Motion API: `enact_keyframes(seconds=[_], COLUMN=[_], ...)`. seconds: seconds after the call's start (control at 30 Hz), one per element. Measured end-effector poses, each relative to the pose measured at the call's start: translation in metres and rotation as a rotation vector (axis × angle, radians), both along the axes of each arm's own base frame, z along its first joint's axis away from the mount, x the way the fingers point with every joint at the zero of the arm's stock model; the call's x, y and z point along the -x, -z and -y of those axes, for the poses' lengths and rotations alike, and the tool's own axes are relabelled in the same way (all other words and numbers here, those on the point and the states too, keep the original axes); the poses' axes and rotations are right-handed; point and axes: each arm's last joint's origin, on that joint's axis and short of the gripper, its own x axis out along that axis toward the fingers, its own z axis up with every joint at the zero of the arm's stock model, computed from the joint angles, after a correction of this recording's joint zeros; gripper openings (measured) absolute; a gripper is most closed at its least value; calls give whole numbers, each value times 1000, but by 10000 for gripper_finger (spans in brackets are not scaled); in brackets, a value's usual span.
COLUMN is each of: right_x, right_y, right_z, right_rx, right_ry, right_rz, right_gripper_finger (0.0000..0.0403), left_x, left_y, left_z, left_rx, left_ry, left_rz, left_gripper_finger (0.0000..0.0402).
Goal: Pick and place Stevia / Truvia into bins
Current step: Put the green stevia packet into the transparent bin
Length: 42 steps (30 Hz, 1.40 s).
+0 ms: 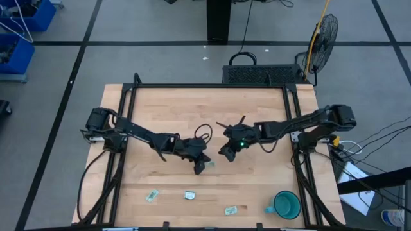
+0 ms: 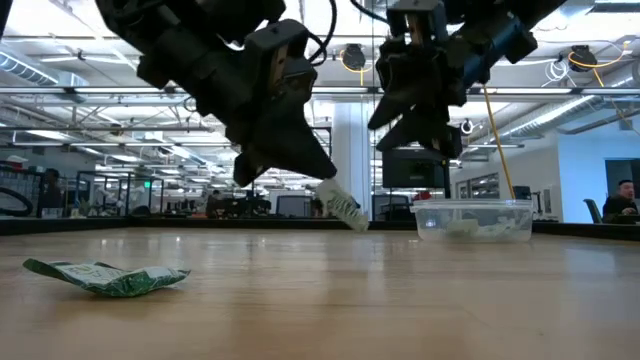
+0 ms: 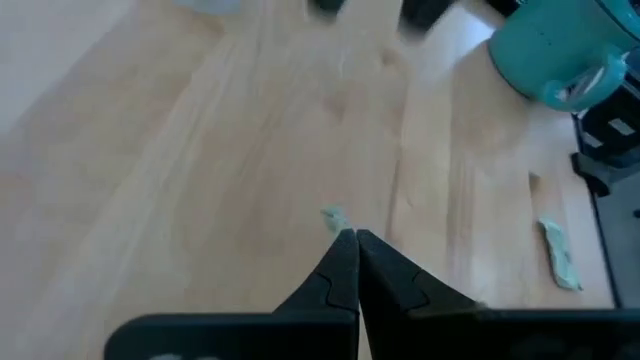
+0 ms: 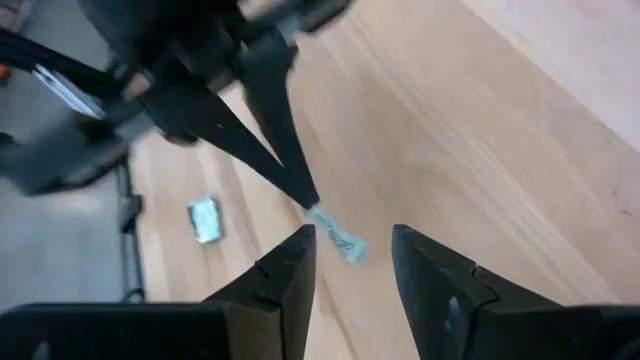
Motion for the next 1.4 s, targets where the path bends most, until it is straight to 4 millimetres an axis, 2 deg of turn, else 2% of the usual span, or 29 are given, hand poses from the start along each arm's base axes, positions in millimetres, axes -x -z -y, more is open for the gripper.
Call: enact_keyframes(seconds=[0.1, 0.27, 0.4, 0.5, 0.67, 0.87, 1.2, 1.4], right_x=[-2, -3, -8, -14, -23, -38, -44, -44], right_y=[7, 11, 10, 17, 43, 65, 78, 81], right_z=[-1, -6, -11, -14, -15, -19, -19, -19], right_rx=[4, 92, 238, 295, 280, 230, 242, 197], right_ry=[-21, -177, -304, -348, -357, -392, -395, -356], right_rz=[-22, -3, 91, 137, 97, 175, 190, 171], right_gripper_finger=[130, 130, 130, 130, 130, 130, 130, 130], left_x=[0, 3, 3, 2, 0, -1, -1, 3], left_y=[0, 4, 4, 2, 0, -2, -2, 2], left_z=[-1, -2, -2, -2, -1, -1, -1, 0], left_rx=[-27, -53, -59, -60, -62, -59, -38, 21], left_ry=[12, 28, 32, 35, 40, 39, 33, 34], left_rz=[-37, -91, -92, -71, -41, -22, -21, -90], left_gripper_finger=[1, 1, 1, 1, 1, 1, 0, 3])
